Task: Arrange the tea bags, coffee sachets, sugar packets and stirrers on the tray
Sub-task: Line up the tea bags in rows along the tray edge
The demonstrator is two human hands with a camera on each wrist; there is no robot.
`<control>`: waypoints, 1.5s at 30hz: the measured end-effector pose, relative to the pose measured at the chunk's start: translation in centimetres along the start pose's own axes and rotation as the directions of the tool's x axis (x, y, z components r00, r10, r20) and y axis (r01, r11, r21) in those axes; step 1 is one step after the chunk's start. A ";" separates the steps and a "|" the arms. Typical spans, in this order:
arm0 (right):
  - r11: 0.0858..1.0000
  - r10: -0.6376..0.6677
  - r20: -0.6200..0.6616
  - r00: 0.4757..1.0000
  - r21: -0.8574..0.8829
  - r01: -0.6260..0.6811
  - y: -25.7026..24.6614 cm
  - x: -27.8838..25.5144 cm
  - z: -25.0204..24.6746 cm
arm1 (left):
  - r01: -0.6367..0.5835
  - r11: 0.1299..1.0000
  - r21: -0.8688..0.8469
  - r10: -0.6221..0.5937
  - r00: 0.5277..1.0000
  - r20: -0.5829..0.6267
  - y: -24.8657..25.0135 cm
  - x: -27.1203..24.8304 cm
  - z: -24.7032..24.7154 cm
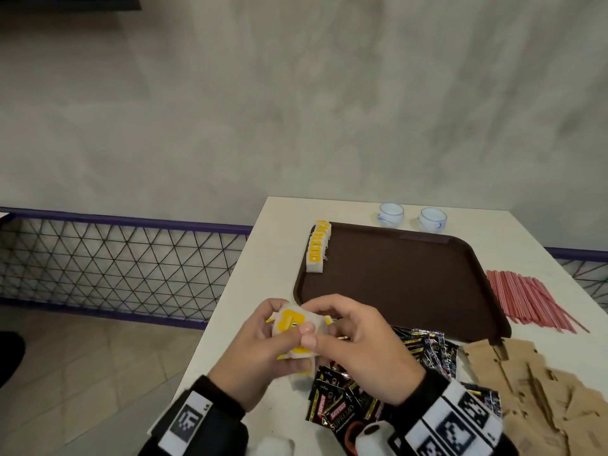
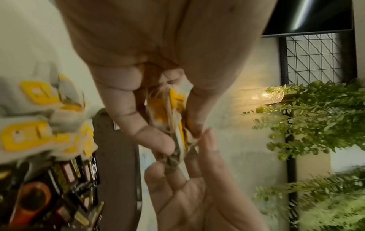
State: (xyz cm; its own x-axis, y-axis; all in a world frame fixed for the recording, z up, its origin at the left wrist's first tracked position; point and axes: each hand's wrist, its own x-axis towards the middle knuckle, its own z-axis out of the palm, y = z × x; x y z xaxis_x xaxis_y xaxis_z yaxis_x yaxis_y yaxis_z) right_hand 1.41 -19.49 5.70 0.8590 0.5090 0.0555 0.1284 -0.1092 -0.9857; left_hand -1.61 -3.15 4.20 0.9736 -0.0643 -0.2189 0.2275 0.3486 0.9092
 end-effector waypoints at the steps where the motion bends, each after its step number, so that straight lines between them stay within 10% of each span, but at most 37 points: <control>1: 1.000 -0.019 -0.027 0.999 -0.024 0.018 -0.1 -0.2 -0.3 | 0.002 1.000 -0.022 -0.002 1.000 0.002 -0.1 0.0 0.6; 14: 0.965 0.180 -0.271 0.946 0.233 -0.117 -0.2 -1.8 -3.8 | 0.065 0.966 -0.252 -0.034 0.992 0.124 -0.4 0.8 4.1; 25: 0.883 0.339 -0.229 0.912 0.413 -0.225 0.0 -1.4 -4.5 | -0.013 0.999 -0.049 0.017 0.998 0.067 -1.5 1.5 3.9; 34: 0.945 0.291 -0.399 0.870 0.259 -0.197 1.0 3.6 -8.1 | 0.049 0.994 -0.097 -0.051 0.999 -0.013 -1.5 2.7 0.0; 45: 0.851 0.469 -0.396 0.789 -0.037 -0.524 9.7 19.5 -6.6 | 0.082 0.992 -0.098 -0.091 0.992 -0.091 -1.5 6.1 -5.3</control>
State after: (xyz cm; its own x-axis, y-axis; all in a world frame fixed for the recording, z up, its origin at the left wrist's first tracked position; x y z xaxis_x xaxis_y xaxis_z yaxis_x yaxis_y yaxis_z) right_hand 22.68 -16.29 -1.73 0.9345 0.0121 -0.3556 -0.3228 -0.3915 -0.8617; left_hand 3.89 0.88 -0.38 0.9432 -0.0101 -0.3322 0.3037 0.4322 0.8491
